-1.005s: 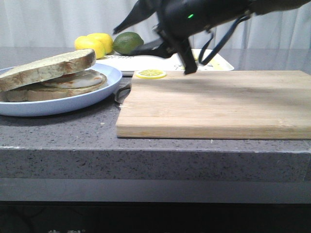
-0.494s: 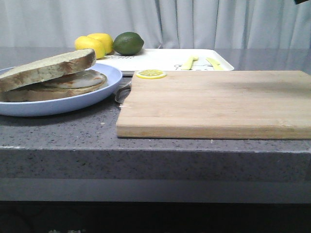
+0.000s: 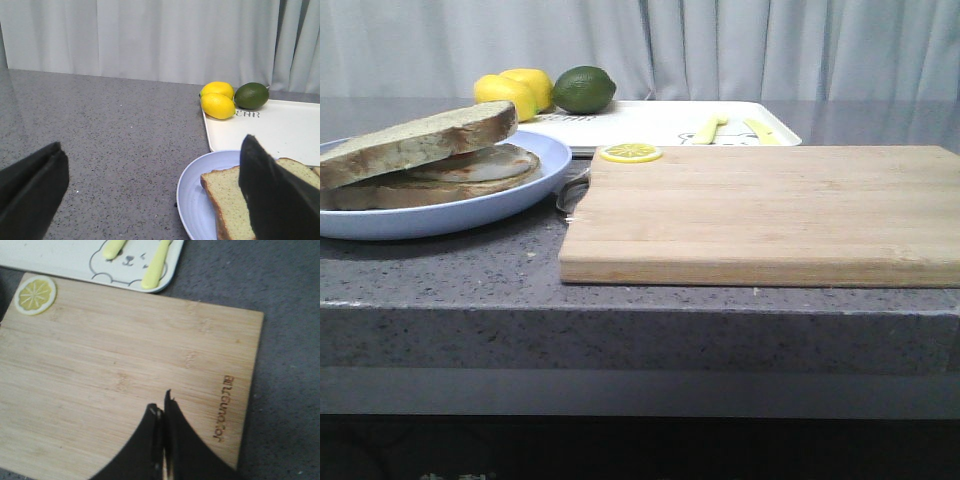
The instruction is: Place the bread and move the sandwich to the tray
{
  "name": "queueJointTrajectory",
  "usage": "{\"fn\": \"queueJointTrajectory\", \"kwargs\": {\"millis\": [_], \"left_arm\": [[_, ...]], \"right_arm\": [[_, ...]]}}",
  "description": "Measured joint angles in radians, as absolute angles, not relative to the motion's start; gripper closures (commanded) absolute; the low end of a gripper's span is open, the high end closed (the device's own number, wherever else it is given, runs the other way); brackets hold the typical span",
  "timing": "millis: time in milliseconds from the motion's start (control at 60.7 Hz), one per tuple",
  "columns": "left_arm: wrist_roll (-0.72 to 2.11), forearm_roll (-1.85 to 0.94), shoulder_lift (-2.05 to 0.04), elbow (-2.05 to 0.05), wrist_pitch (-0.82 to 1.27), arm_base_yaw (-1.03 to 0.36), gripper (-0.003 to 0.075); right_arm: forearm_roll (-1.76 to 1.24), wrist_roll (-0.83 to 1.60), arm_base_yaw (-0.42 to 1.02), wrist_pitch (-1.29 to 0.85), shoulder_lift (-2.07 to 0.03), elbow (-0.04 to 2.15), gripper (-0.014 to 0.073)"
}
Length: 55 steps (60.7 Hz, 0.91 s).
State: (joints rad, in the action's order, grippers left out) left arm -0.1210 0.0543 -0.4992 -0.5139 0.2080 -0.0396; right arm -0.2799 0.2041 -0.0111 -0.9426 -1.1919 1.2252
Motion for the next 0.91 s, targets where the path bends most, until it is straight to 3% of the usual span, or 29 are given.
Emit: {"fn": "queueJointTrajectory", "kwargs": {"millis": [461,742,906], "left_arm": [[-0.121,0.054,-0.499,-0.514,0.208,-0.040,0.0049],[-0.121,0.054,-0.499,-0.514,0.208,-0.040,0.0049],[-0.121,0.046,-0.525,-0.524,0.216,-0.040,0.0049]], "right_arm": [[-0.213,0.166,0.011,-0.400,-0.561,0.608,0.0654],[-0.213,0.164,0.100,-0.350,-0.229,0.332,0.0654],[-0.213,0.164,0.103,-0.300,-0.190,0.300,0.0654]]}}
